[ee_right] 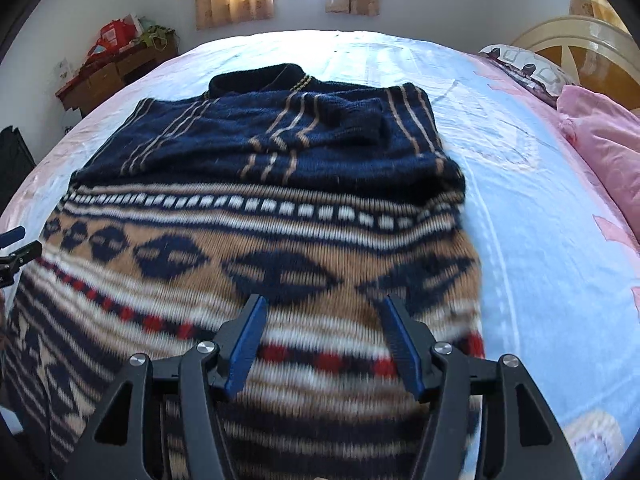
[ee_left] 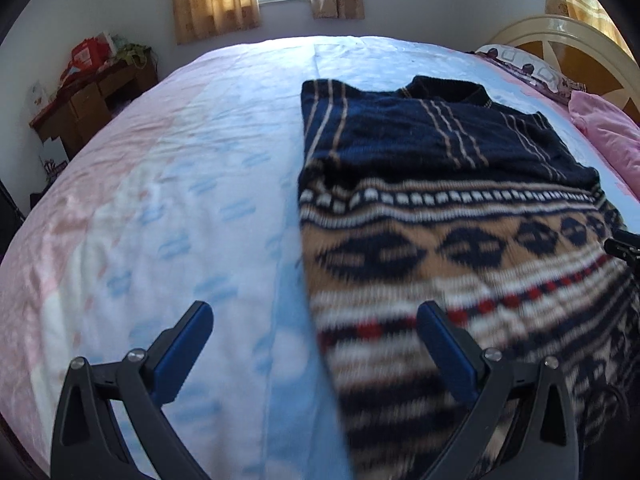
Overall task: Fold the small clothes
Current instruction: 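Move both tools to the patterned hem of the sweater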
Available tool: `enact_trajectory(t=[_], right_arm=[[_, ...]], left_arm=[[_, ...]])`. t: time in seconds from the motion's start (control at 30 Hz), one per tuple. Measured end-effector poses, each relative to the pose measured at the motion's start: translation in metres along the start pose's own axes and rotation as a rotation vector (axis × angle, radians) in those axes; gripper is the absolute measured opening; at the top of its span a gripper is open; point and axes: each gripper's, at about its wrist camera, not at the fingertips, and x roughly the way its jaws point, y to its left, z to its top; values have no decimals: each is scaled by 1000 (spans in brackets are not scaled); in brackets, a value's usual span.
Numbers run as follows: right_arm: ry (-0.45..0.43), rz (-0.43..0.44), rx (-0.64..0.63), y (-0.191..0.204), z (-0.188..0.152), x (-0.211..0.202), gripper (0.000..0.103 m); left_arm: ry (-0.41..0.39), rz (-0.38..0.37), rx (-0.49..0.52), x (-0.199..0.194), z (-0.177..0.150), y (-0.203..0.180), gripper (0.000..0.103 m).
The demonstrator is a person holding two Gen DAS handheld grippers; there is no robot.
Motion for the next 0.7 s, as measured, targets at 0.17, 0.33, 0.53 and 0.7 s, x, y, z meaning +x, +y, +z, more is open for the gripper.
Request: enact_trajectory(t=[0.17,0.33,0.53,0.7], right_arm=[[1,-10,-31,4,-24,-16,61],[-4,-27,-49,9,-51,-33,61],[-5,-28,-41,13,-81,-54,61],[-6,-39,-38,11,-110,-76,61]], left_arm=[[30,-5,4,-20,-28,3,103],[27,-24,4,-45,-58,-6,103],[47,-69,19,-65,-89,-25,98],[56,-98,23,-78,-105,-31,93]])
